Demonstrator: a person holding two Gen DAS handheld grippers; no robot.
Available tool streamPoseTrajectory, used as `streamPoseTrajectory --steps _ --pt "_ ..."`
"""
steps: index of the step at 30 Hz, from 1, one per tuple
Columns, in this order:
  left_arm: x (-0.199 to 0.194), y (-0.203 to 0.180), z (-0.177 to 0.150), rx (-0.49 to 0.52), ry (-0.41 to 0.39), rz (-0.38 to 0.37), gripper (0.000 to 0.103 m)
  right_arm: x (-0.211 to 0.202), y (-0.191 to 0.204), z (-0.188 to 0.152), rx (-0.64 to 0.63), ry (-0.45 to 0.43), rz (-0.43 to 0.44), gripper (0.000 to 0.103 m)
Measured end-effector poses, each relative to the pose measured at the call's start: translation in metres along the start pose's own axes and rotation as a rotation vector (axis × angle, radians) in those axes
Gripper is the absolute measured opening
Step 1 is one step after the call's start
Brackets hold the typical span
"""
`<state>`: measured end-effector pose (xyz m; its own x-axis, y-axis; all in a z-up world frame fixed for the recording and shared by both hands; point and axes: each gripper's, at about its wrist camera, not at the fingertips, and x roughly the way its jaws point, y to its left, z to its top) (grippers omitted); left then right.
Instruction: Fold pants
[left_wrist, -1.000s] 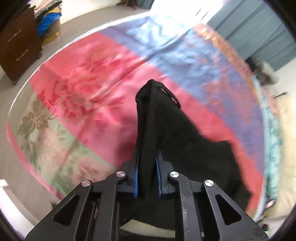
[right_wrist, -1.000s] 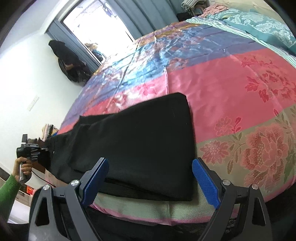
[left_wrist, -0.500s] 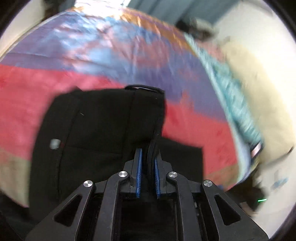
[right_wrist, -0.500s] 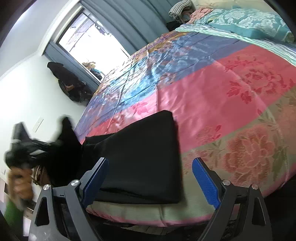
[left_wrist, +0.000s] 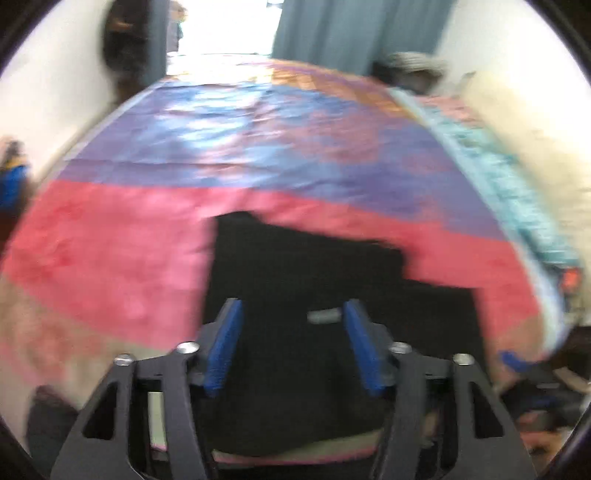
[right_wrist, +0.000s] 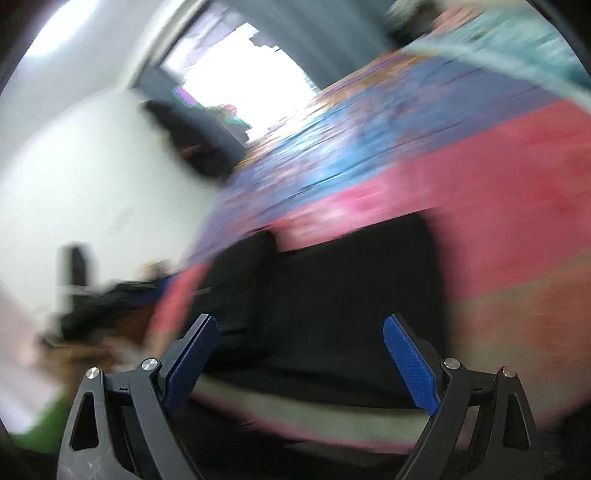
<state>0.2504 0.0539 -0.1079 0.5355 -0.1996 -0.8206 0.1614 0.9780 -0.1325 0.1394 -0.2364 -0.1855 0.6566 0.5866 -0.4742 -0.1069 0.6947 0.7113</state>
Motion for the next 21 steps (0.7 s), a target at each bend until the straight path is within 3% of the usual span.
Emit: streamPoseTrajectory --steps 1,2,5,10,15,17,18,19,21 --pt "0.009 0.010 -0.007 -0.012 0.019 0.031 0.034 0.018 0.005 0.006 0.019 0.059 0.094 0.091" --pt "0.018 0.019 -0.015 -0.030 0.043 0.036 0.031 0.034 0.007 0.011 0.045 0.106 0.147 0.091" --pt "0.029 0.018 -0.034 -0.018 0.044 0.043 0.025 0.083 0.000 0.028 0.137 0.235 0.199 0.090" --pt "0.041 -0.002 -0.044 0.050 0.040 0.053 0.025 0.140 -0.017 0.035 0.179 0.386 0.110 0.083" --pt "0.047 0.000 -0.054 0.059 0.026 0.043 0.025 0.158 -0.008 0.036 0.203 0.439 0.199 0.083" --pt "0.048 0.002 -0.058 0.058 0.022 0.037 0.025 0.165 -0.001 0.033 0.180 0.459 0.184 0.081" --pt "0.048 0.003 -0.058 0.059 0.018 0.038 0.025 0.170 0.005 0.031 0.136 0.474 0.144 0.069" --pt "0.046 0.003 -0.059 0.059 0.015 0.039 0.025 0.173 0.012 0.029 0.076 0.486 0.086 0.051" --pt "0.043 0.005 -0.059 0.052 0.011 0.035 0.025 0.174 0.031 0.028 -0.049 0.486 -0.016 0.041"
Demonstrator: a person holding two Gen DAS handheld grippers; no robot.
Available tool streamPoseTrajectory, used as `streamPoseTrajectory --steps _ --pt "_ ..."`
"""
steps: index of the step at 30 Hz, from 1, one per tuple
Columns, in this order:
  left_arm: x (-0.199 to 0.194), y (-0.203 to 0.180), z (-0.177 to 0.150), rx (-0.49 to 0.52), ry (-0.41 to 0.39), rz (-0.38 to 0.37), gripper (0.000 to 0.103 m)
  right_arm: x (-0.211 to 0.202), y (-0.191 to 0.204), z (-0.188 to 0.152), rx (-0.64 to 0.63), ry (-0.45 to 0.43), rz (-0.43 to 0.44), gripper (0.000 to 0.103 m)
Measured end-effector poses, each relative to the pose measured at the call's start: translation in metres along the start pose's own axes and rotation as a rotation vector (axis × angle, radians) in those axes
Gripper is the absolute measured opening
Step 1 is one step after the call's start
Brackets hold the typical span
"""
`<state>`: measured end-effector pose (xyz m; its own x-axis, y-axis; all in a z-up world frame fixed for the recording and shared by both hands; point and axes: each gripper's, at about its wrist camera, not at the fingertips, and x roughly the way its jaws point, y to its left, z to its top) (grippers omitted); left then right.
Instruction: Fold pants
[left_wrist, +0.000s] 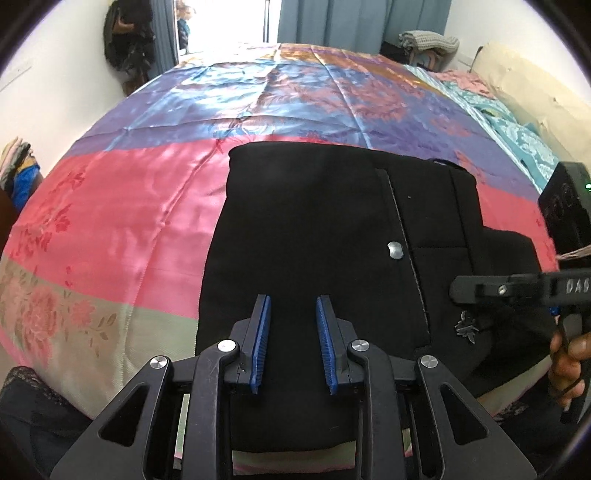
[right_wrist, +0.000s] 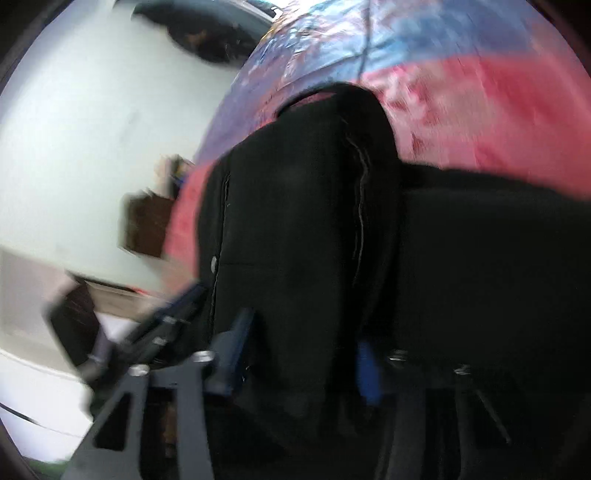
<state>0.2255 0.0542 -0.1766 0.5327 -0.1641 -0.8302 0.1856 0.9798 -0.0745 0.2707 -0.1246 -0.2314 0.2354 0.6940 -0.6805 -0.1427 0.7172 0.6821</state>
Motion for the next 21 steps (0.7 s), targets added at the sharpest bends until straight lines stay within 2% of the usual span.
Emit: streamPoseTrajectory --steps 1,3,5,6,7,9,11,13,16,21 --pt "-0.004 0.001 0.001 -0.009 -0.001 -0.004 0.025 -0.003 0.008 -0.001 -0.027 -0.010 -0.021 0.030" --pt "-0.018 0.008 0.007 -0.049 -0.003 -0.036 0.029 -0.019 0.018 -0.002 -0.032 -0.056 0.025 0.022" --pt "-0.042 0.017 0.014 -0.110 -0.052 -0.080 0.038 -0.049 0.026 0.001 0.003 -0.130 0.138 0.021" --pt "-0.056 0.022 0.018 -0.136 -0.090 -0.095 0.049 -0.063 0.030 0.000 0.009 -0.161 0.171 0.021" --pt "-0.071 0.026 0.023 -0.153 -0.129 -0.103 0.058 -0.074 0.034 -0.001 0.011 -0.182 0.188 0.021" --pt "-0.094 0.031 0.031 -0.173 -0.198 -0.105 0.065 -0.097 0.038 -0.005 0.014 -0.221 0.213 0.021" --pt "-0.108 0.035 0.039 -0.183 -0.232 -0.117 0.068 -0.123 0.039 -0.010 0.014 -0.252 0.228 0.020" --pt "-0.111 0.038 0.043 -0.199 -0.231 -0.134 0.069 -0.143 0.036 -0.013 0.015 -0.272 0.221 0.020" --pt "-0.104 0.037 0.041 -0.211 -0.208 -0.144 0.069 -0.160 0.019 -0.024 0.034 -0.295 0.190 0.020" --pt "-0.088 0.020 0.027 -0.188 -0.149 -0.165 0.068 -0.182 -0.032 -0.050 0.152 -0.320 0.134 0.020"
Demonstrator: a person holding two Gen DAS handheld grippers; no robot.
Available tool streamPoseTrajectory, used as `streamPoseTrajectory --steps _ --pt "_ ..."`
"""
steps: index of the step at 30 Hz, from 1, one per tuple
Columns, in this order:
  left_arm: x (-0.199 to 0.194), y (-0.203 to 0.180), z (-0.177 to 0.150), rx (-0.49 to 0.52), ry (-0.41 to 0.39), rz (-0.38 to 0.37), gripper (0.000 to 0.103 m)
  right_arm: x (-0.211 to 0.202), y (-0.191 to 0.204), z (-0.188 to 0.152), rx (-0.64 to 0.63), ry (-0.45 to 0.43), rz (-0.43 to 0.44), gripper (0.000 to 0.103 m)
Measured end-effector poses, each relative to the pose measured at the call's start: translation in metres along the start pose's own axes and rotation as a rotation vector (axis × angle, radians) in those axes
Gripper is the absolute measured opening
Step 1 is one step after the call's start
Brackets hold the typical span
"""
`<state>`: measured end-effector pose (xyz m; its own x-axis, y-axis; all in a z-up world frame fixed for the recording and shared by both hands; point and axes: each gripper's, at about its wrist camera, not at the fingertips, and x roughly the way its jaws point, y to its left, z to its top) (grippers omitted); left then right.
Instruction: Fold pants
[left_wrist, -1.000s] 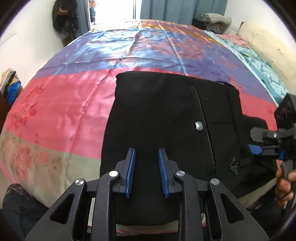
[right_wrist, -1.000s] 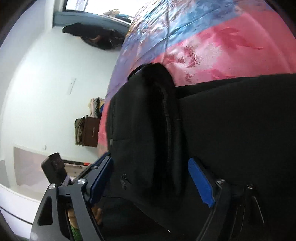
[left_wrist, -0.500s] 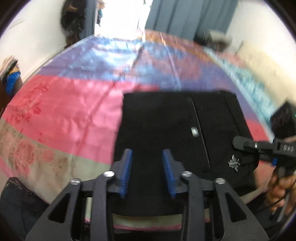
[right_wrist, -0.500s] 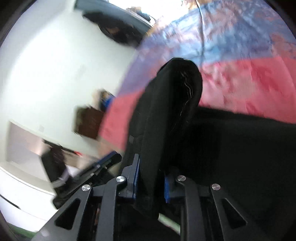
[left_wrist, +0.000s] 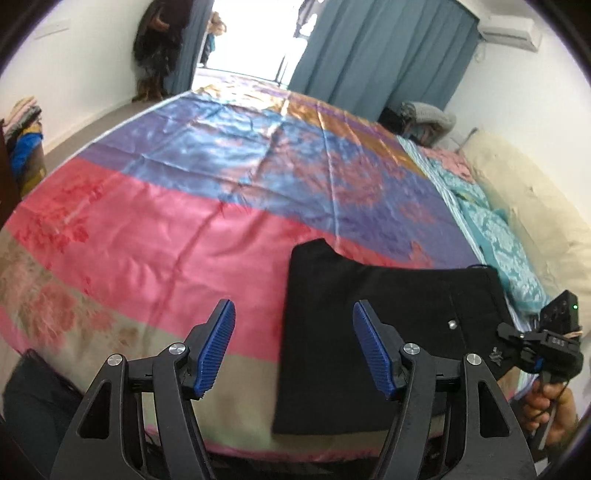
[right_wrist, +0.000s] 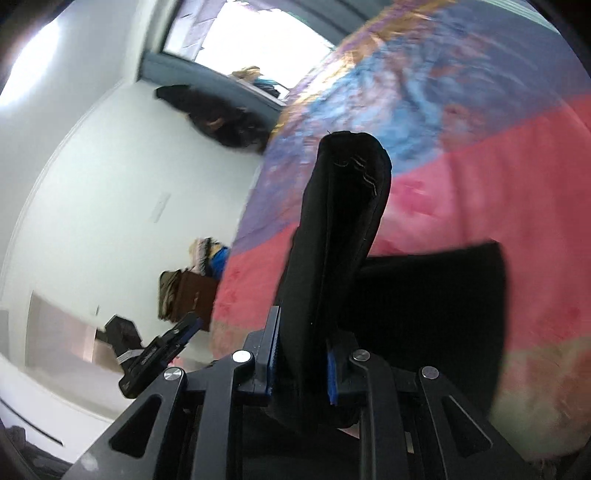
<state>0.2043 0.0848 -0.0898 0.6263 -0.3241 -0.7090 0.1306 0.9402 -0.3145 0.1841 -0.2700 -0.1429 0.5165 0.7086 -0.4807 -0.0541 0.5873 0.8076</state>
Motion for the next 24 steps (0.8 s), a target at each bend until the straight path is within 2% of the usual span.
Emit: streamPoseTrajectory --steps 2,4,9,10,13,14,15,16,18,21,22,24 --pt "0.003 -0.008 -0.006 0.024 0.014 0.000 0.068 -0.007 -0.024 -0.010 0.027 0.014 -0.042 0.020" --pt "0.006 -0.018 -0.010 0.054 0.029 0.001 0.068 -0.007 -0.045 -0.018 0.077 0.016 -0.046 0.020" --pt "0.011 -0.039 -0.015 0.129 0.047 0.003 0.069 -0.012 -0.057 -0.023 0.099 -0.009 -0.035 0.020" --pt "0.016 -0.045 -0.016 0.152 0.061 0.012 0.069 -0.009 -0.060 -0.022 0.086 -0.005 -0.057 0.020" --pt "0.037 -0.059 -0.025 0.228 0.115 0.059 0.069 0.008 -0.076 -0.028 0.037 0.058 -0.209 0.022" --pt "0.043 -0.062 -0.029 0.248 0.133 0.082 0.069 0.010 -0.077 -0.031 0.020 0.061 -0.229 0.022" --pt "0.049 -0.065 -0.032 0.263 0.155 0.111 0.069 0.008 -0.076 -0.032 0.005 0.054 -0.234 0.025" --pt "0.050 -0.066 -0.034 0.264 0.161 0.119 0.069 0.005 -0.072 -0.031 -0.005 0.054 -0.246 0.033" --pt "0.049 -0.064 -0.037 0.254 0.154 0.112 0.069 -0.004 -0.062 -0.028 -0.034 0.063 -0.293 0.045" --pt "0.048 -0.068 -0.041 0.278 0.125 0.127 0.069 -0.024 -0.029 -0.018 -0.193 0.021 -0.432 0.045" --pt "0.049 -0.072 -0.044 0.301 0.118 0.133 0.069 -0.028 -0.012 -0.014 -0.262 -0.003 -0.455 0.045" --pt "0.057 -0.084 -0.053 0.361 0.123 0.154 0.069 -0.025 0.020 -0.008 -0.376 -0.029 -0.448 0.045"
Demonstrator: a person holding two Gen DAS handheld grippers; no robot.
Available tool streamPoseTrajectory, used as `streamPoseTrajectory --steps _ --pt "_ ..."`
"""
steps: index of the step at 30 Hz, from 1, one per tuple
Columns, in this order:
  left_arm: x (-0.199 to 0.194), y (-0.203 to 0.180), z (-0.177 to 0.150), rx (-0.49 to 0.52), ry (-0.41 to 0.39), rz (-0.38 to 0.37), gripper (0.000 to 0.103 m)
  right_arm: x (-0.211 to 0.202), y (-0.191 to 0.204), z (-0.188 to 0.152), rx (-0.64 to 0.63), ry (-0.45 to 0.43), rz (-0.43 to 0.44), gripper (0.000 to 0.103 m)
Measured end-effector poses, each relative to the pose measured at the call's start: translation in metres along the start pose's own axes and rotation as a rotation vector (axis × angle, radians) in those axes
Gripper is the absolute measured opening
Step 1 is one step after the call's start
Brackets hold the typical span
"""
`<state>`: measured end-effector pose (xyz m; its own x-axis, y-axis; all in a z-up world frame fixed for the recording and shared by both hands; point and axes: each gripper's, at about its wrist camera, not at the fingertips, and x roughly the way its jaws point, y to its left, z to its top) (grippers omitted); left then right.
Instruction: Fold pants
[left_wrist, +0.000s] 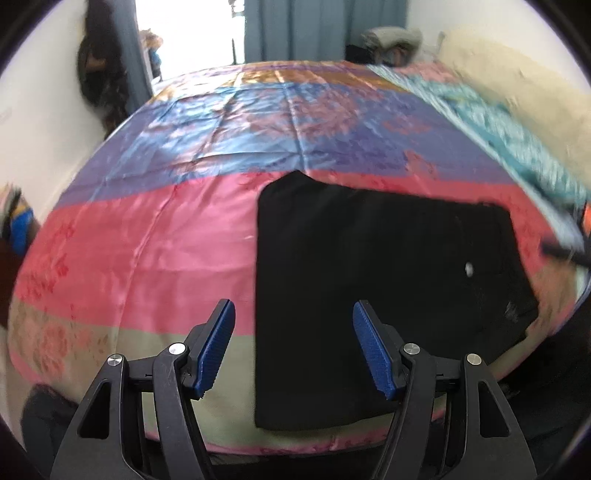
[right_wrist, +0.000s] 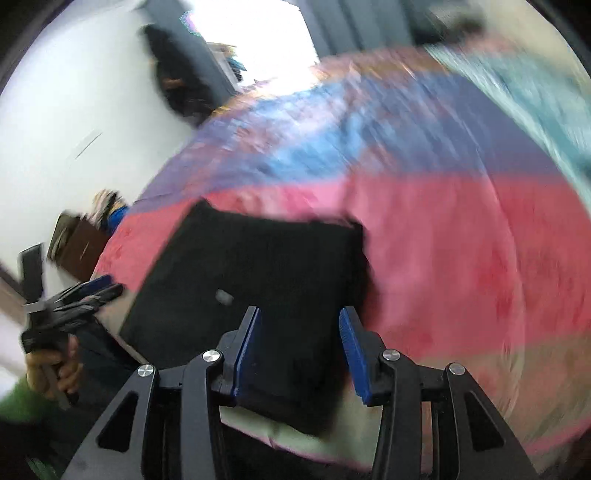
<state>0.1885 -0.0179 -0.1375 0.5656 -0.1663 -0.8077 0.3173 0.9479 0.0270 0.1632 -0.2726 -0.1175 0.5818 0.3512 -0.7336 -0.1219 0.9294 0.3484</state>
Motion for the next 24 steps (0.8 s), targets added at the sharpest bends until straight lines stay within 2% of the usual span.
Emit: streamPoseTrajectory --steps 2,4,6,7,8,9,10,12,14,15,18,20,22,24 --pt "0.012 -0.017 -0.007 0.055 0.021 -0.004 0.069 0.003 0.023 0.007 -0.097 -0.025 0.029 0.045" --pt "0.030 -0.030 -0.015 0.114 0.089 0.006 0.069 0.023 0.037 0.002 -0.152 0.011 0.047 0.044" --pt "0.034 -0.039 -0.024 0.179 0.092 0.046 0.069 0.058 0.033 -0.016 -0.164 0.124 0.026 0.043" --pt "0.029 -0.040 -0.023 0.203 0.089 0.033 0.069 0.071 0.030 -0.026 -0.172 0.187 0.016 0.044" --pt "0.024 -0.039 -0.020 0.209 0.096 0.012 0.069 0.069 0.032 -0.027 -0.189 0.184 0.013 0.043" --pt "0.018 -0.034 -0.013 0.196 0.097 -0.020 0.070 0.064 0.033 -0.025 -0.203 0.177 0.016 0.043" --pt "0.011 -0.027 -0.003 0.164 0.081 -0.055 0.075 0.057 0.034 -0.015 -0.192 0.195 0.023 0.043" --pt "0.004 -0.011 0.025 0.090 0.038 -0.096 0.086 0.043 0.038 0.006 -0.180 0.166 0.040 0.043" --pt "0.012 -0.001 0.059 0.035 0.001 -0.083 0.087 0.037 0.050 0.036 -0.237 0.102 0.034 0.043" --pt "0.026 0.003 0.080 0.017 0.007 -0.064 0.087 0.039 0.056 0.053 -0.267 0.081 0.031 0.043" --pt "0.076 0.004 0.110 -0.005 0.080 -0.034 0.087 0.057 0.060 0.078 -0.284 0.070 0.059 0.042" --pt "0.108 0.004 0.110 -0.009 0.135 0.008 0.085 0.086 0.047 0.078 -0.276 0.117 0.027 0.042" --pt "0.137 0.009 0.098 -0.020 0.201 0.043 0.085 0.105 0.024 0.060 -0.262 0.125 -0.002 0.031" --pt "0.140 0.017 0.090 -0.070 0.195 0.012 0.085 0.104 0.012 0.051 -0.225 0.119 -0.009 0.030"
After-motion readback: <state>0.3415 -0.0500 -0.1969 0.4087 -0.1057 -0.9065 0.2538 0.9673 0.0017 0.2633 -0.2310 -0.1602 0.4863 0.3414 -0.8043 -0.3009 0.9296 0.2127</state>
